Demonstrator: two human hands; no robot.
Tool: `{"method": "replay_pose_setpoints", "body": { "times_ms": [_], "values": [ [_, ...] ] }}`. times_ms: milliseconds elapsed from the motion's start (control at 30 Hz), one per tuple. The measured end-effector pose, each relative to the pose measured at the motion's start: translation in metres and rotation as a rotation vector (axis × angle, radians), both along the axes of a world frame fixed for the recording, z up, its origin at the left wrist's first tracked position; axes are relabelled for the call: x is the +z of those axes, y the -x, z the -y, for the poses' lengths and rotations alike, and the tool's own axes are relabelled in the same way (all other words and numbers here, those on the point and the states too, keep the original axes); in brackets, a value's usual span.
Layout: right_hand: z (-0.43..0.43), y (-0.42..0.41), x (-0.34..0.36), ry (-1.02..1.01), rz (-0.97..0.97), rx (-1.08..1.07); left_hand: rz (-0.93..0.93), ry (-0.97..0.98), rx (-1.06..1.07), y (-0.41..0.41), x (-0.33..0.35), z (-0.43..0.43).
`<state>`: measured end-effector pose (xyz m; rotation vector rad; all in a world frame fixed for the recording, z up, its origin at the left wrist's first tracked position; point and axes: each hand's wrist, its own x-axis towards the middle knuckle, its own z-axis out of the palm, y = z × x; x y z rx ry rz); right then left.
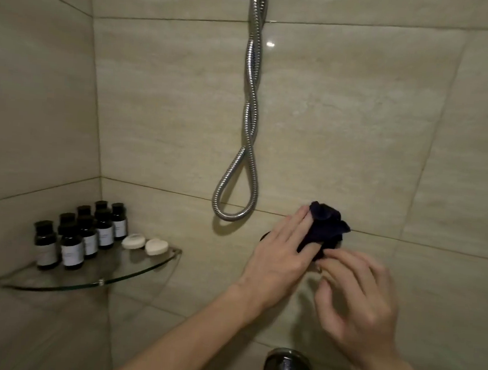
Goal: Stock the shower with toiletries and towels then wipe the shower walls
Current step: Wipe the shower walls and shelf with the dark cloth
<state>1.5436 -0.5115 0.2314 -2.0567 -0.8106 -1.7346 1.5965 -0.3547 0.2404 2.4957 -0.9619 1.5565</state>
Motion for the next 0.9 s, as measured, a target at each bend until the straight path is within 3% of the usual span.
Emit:
{"method": "replay_pose_setpoints", "body": {
  "times_ms": [33, 100, 167, 233, 267, 333, 367, 433, 500, 567, 667, 767, 833, 900],
  "values": [
    [-0.008, -0.006, -0.007, -0.089, -0.095, -0.021, -0.034, 0.032, -0.001, 0.003, 0.001, -0.008],
    [-0.037, -0.007, -0.015, -0.513, -0.524, 0.034, -0.065, 0.131, -0.035, 0.014, 0.004, -0.022],
    [-0.065, -0.003, -0.007, -1.17, -1.098, 0.475, -0.118, 0.212, -0.091, 0.022, 0.014, -0.032],
    [-0.08, 0.002, 0.008, -1.518, -1.447, 1.033, -0.261, 0.189, -0.176, 0.031, 0.027, -0.034],
    [-0.083, 0.002, 0.013, -1.58, -1.457, 1.272, -0.377, 0.151, -0.217, 0.036, 0.034, -0.035],
    [-0.083, 0.006, 0.028, -1.638, -1.305, 1.534, -0.609, 0.099, -0.276, 0.046, 0.048, -0.037],
    [-0.079, 0.003, 0.036, -1.674, -1.253, 1.54, -0.602, 0.061, -0.262, 0.05, 0.054, -0.039],
    [-0.069, -0.002, 0.049, -1.697, -1.117, 1.531, -0.373, 0.044, -0.189, 0.054, 0.068, -0.047],
    [-0.058, -0.007, 0.065, -1.659, -0.924, 1.285, -0.062, 0.211, -0.123, 0.051, 0.083, -0.061],
    [-0.051, -0.01, 0.093, -1.49, -0.585, 0.814, 0.052, 0.495, -0.013, 0.041, 0.107, -0.074],
    [-0.041, -0.039, 0.136, -0.994, -0.137, 0.287, -0.089, 0.718, 0.151, 0.023, 0.142, -0.09],
    [-0.04, -0.078, 0.178, -0.485, 0.004, -0.167, -0.258, 0.764, 0.175, 0.006, 0.164, -0.098],
    [-0.046, -0.091, 0.192, -0.151, 0.06, -0.301, -0.313, 0.738, 0.221, -0.001, 0.169, -0.099],
    [-0.05, -0.098, 0.186, 0.081, 0.128, -0.256, -0.328, 0.683, 0.256, -0.004, 0.172, -0.1]
  ]
}}
